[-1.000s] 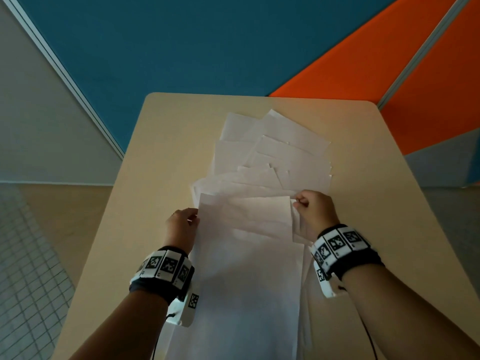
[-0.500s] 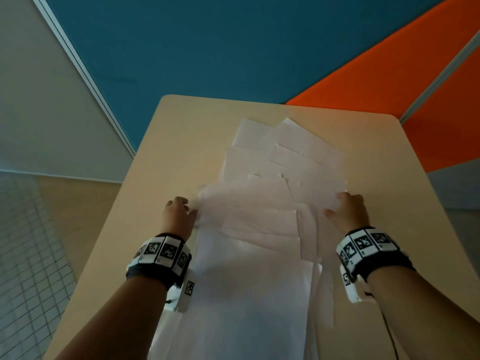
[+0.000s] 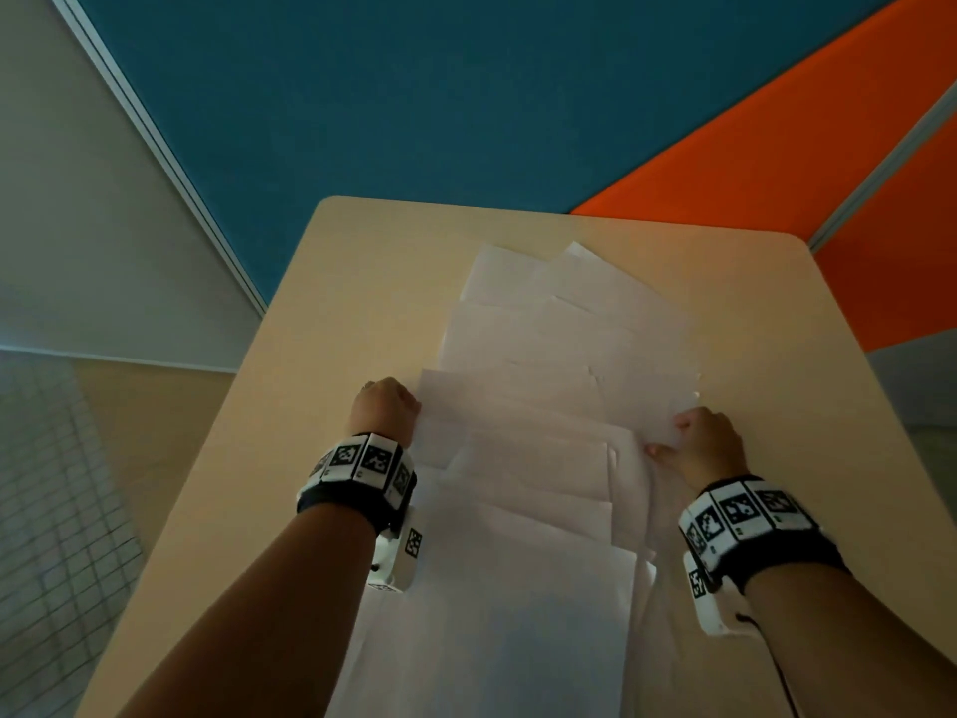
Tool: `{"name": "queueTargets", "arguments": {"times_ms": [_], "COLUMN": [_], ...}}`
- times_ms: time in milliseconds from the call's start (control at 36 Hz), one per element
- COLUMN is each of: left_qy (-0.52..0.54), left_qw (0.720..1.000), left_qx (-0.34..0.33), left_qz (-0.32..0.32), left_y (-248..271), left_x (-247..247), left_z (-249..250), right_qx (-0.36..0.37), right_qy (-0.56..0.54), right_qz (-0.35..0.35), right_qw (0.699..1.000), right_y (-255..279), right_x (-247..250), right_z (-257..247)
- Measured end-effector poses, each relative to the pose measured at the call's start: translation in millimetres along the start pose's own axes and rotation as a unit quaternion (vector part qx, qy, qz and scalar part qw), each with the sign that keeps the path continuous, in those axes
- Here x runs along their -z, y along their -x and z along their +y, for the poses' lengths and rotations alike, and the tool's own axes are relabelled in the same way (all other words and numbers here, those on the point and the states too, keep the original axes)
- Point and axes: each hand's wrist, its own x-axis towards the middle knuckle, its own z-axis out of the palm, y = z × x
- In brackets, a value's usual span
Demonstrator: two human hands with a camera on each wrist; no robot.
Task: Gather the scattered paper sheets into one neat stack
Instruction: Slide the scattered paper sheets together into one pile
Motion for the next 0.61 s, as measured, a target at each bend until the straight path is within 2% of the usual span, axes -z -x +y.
{"name": "queueTargets", "arguments": {"times_ms": [139,306,389,500,611], "left_qy": [0.042,0.060,0.072,0.102,0.086], "left_qw": [0.998,0.994,0.994,0.994,0.996], "left_qx": [-0.048,-0.089,-0.080,-0.037,-0.036], "left_qz": [0.015,-0.011,-0.014,-0.015,-0.012], "left_y": [3.5,8.2,8.4,6.7,1.4], "left_x": [-2.2,-14.8,-19.6,-18.7,-17.0], "left_z": [18.0,43.1,42.0,26.8,10.3], "right_qx": [-0.003,0.007,0.011,0.026,0.006], "right_qy": [-0.013,-0.005,0.004,-0.004,-0.023], "right_qz": [0.000,0.004,0.002,-0.008,0.010], "right_qw": [1.000,1.000,1.000,1.000,1.000], "right_y": [-0.1,1.8,3.3,-1.0,-9.4], "right_x": [-0.9,-0.6,0.4,10.1,20.6], "right_z": [2.9,4.0,5.0,4.2,1.7]}}
